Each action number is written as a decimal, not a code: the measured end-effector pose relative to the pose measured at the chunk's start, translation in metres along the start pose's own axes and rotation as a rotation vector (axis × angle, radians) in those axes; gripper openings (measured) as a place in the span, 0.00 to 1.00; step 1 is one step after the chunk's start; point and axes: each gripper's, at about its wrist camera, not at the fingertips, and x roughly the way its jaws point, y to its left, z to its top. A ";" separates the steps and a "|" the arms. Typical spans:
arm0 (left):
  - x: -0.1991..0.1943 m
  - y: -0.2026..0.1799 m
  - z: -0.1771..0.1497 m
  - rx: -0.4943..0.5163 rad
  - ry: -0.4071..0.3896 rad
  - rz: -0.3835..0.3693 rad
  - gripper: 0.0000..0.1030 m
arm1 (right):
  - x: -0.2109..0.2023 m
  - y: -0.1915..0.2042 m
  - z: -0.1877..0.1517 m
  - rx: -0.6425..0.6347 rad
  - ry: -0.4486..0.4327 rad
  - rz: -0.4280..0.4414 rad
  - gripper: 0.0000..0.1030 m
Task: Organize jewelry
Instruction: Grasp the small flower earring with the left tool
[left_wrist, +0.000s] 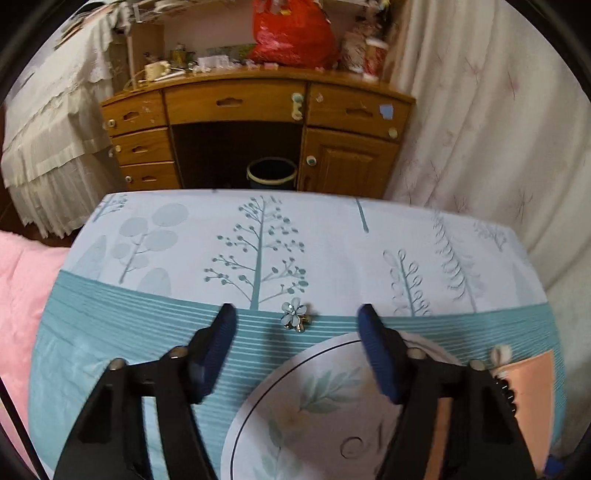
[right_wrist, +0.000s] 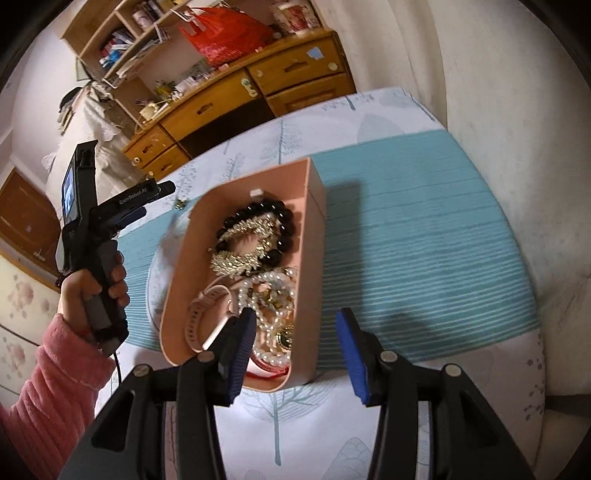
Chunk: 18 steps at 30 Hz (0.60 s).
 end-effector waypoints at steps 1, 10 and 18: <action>0.006 -0.001 -0.001 0.017 0.009 0.015 0.60 | 0.001 0.000 0.000 0.002 0.003 -0.005 0.44; 0.028 -0.020 -0.002 0.126 0.027 0.058 0.17 | 0.003 -0.002 -0.001 0.032 -0.004 -0.046 0.44; 0.011 -0.025 0.004 0.154 -0.010 0.035 0.14 | 0.003 -0.003 -0.003 0.061 -0.011 -0.050 0.44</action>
